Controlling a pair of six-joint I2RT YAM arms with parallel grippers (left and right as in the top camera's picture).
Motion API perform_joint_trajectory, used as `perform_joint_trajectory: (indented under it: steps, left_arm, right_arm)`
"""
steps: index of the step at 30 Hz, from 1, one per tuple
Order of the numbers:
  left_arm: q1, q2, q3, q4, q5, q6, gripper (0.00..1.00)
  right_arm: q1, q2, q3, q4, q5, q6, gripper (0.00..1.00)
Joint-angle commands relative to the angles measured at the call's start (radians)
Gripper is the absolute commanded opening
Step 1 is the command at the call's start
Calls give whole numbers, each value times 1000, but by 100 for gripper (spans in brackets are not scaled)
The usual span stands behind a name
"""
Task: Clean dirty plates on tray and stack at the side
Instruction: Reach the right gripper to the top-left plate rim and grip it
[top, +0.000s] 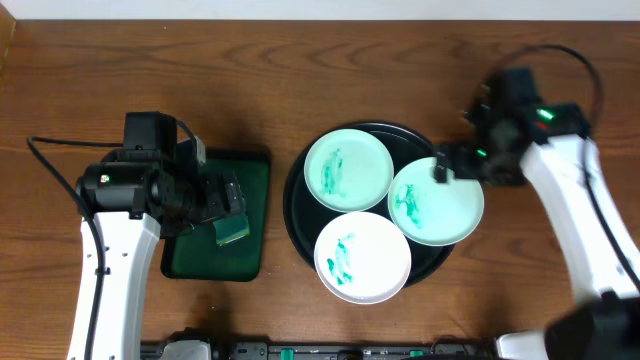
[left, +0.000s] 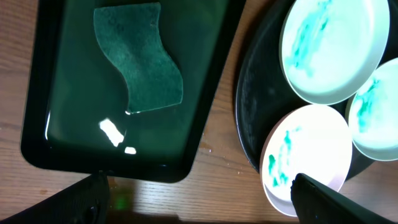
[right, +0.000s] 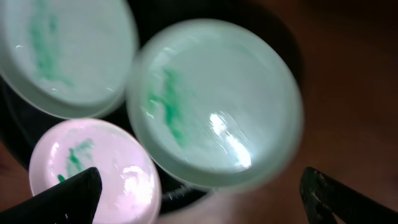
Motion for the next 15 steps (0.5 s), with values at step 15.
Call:
perform_joint_trajectory:
  steps: [15]
  left_arm:
    - [2, 45, 21, -5, -102, -2, 94]
  right_arm:
    - [156, 555, 466, -16, -228, -24, 99]
